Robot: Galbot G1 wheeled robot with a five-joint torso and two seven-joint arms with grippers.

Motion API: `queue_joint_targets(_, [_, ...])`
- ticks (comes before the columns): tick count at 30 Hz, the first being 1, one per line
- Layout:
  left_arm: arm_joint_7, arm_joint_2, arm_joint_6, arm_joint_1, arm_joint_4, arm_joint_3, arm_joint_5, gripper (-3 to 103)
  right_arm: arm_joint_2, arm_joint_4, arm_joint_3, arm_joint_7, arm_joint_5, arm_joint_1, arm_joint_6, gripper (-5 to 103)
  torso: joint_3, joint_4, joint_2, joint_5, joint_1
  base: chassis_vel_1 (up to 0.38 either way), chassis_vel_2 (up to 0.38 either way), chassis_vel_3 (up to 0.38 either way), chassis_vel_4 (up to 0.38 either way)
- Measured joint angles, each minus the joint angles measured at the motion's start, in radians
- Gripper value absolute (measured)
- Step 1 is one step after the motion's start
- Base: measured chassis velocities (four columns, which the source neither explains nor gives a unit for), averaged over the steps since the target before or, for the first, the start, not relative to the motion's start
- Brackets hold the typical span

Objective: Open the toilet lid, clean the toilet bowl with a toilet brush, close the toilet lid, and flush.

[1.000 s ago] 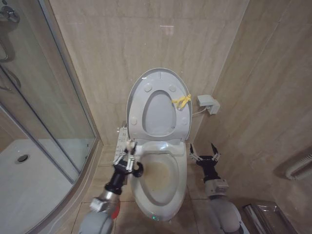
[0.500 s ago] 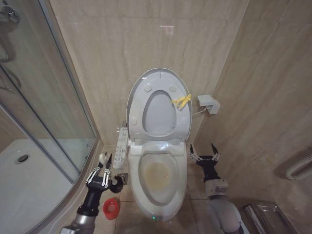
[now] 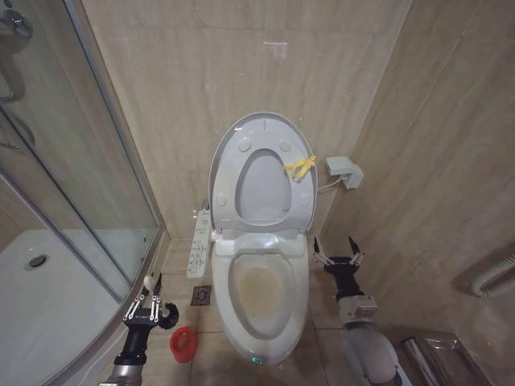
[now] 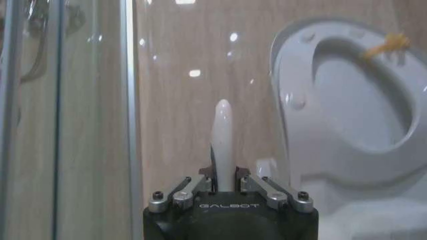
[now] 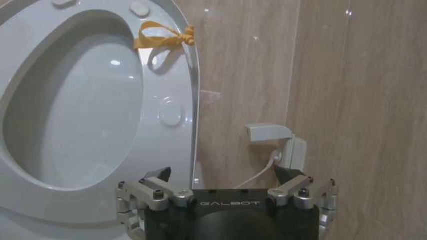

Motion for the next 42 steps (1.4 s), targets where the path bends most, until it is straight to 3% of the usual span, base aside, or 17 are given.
queue_joint_targets(4, [0.013,0.001,-0.014,-0.051,0.092,0.041,-0.045,19,0.0,0.0,0.0,0.0,0.0,0.0,0.0,100,0.0,0.0,0.0,0.0,0.0,0.0,0.0,0.0,0.0])
queue_joint_targets(24, [0.06,-0.006,-0.08,-0.241,0.49,0.136,-0.086,19,0.0,0.0,0.0,0.0,0.0,0.0,0.0,100,0.0,0.0,0.0,0.0001,0.0,0.0,0.0,0.0,0.0])
queue_joint_targets(42, [0.083,-0.007,-0.084,-0.367,0.681,0.167,-0.088,19,0.0,0.0,0.0,0.0,0.0,0.0,0.0,100,0.0,0.0001,0.0,0.0002,0.0,0.0,0.0,0.0,0.0])
